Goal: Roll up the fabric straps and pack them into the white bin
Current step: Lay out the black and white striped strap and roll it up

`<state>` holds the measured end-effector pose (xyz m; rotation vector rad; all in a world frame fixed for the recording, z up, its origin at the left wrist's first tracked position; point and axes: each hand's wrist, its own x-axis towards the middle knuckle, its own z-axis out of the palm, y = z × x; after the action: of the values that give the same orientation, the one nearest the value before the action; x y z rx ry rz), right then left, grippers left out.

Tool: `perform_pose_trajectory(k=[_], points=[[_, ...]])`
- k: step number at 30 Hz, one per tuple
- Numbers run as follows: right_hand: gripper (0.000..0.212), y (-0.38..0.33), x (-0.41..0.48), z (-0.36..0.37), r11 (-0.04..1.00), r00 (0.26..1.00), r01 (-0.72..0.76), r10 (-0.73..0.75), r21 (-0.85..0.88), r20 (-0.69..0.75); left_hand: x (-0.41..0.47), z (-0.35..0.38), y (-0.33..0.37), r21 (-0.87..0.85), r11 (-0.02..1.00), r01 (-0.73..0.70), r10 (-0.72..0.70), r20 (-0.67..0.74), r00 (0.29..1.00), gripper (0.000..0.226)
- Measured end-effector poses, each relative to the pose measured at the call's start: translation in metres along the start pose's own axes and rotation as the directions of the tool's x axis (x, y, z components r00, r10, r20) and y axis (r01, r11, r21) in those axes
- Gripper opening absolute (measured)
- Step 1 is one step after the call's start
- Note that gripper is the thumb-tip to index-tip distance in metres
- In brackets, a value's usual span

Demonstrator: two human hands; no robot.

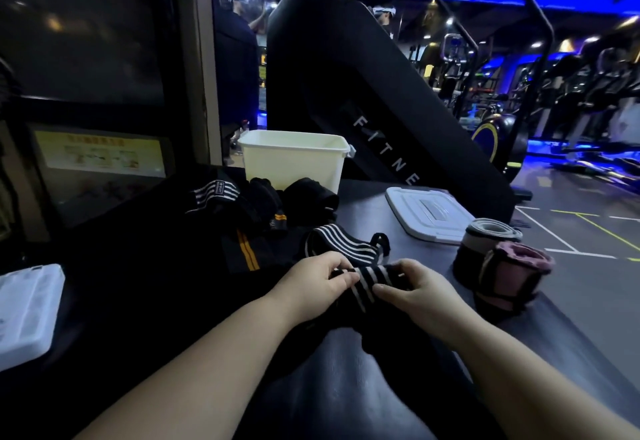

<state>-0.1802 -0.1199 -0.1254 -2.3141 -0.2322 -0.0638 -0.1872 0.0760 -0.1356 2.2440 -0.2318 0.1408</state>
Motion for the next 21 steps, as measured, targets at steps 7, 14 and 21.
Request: perform_pose_trajectory(k=[7,14,21], points=[[0.032,0.009,-0.045,-0.014,0.988,0.993,-0.095,0.085,0.123,0.087,-0.043,0.015,0.036,0.260,0.957,0.129,-0.084,-0.178,0.980,0.025],[0.030,0.027,-0.081,-0.031,0.961,0.997,-0.078,0.078,0.265,0.008,-0.090,0.032,0.074,0.421,0.904,0.073,-0.038,-0.092,0.995,0.033],[0.025,0.054,-0.101,-0.059,0.997,0.982,-0.027,0.014,-0.066,-0.186,-0.077,0.058,0.084,0.482,0.876,0.030,-0.054,0.038,0.998,0.047]])
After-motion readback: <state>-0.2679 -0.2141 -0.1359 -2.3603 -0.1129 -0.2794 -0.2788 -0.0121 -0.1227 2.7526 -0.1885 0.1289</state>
